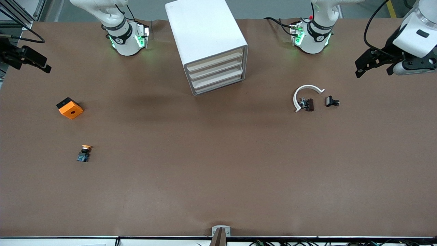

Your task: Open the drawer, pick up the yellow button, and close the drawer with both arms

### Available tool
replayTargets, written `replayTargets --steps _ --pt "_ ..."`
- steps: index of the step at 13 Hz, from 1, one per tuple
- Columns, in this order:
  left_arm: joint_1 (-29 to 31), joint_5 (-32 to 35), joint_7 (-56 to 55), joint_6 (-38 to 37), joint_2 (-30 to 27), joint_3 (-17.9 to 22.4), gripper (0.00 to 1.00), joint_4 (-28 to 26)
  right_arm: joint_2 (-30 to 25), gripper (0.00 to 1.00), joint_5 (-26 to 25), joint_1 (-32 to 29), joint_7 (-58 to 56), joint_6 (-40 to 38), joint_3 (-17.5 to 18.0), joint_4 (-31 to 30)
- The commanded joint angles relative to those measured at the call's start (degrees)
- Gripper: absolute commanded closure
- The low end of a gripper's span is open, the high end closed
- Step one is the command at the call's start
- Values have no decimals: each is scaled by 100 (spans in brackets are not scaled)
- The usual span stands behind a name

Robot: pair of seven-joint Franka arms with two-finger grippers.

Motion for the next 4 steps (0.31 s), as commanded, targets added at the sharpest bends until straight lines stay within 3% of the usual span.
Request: replayTargets --steps 1,4 --pt "20 -69 85 -6 123 5 0 155 -96 0 77 -34 -3 7 -6 -43" --pt "38 -69 103 -137 123 14 0 173 -113 0 77 98 5 183 21 -51"
